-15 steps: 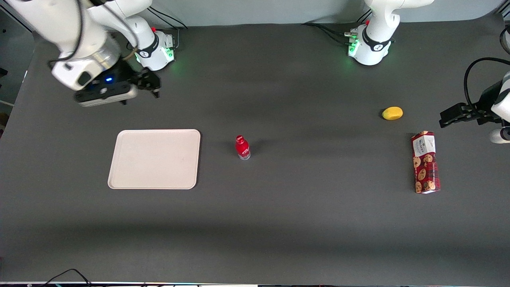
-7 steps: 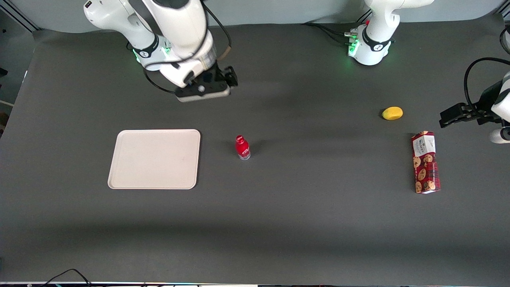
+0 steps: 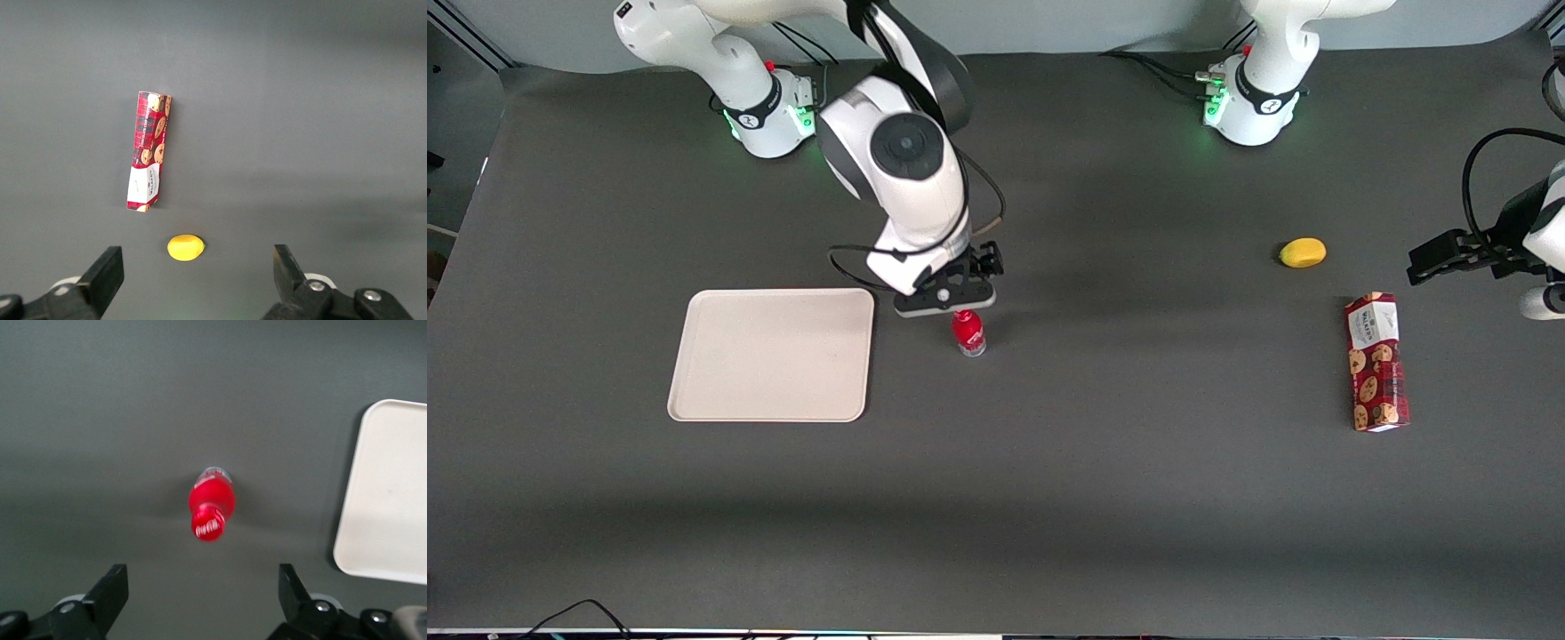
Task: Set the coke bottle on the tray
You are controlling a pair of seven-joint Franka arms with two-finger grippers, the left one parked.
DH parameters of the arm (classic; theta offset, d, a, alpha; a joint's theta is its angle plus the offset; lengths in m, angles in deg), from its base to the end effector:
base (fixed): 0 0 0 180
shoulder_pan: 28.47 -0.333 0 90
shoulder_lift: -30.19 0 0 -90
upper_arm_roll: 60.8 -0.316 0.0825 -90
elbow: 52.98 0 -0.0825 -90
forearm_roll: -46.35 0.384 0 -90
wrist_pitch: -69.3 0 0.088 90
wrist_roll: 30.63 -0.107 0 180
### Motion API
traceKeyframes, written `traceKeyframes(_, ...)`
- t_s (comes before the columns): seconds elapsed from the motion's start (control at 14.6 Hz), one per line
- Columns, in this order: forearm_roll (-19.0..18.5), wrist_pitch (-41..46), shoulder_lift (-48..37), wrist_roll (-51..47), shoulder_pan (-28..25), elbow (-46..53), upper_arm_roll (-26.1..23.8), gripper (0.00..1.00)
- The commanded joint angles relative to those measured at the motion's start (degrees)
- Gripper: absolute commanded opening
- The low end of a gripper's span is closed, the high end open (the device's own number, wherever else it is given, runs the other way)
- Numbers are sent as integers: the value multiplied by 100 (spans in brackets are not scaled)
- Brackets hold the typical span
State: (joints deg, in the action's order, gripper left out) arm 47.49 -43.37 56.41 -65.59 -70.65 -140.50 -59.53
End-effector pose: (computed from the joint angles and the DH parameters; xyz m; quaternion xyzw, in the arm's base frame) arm 0.5149 0.4507 0.3924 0.9987 0.0491 -0.0099 0.0024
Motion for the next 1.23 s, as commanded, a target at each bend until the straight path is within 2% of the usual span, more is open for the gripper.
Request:
traceKeyframes(0.0, 53, -368, 137, 50, 78, -54, -22, 100)
traceKeyframes(0.34, 71, -571, 436, 50, 70, -265, -22, 100)
traceKeyframes(0.55, 71, -984, 428, 59, 61, -643, -22, 100)
traceKeyframes(1.16, 97, -1221, 384, 15, 34, -784, -171, 100)
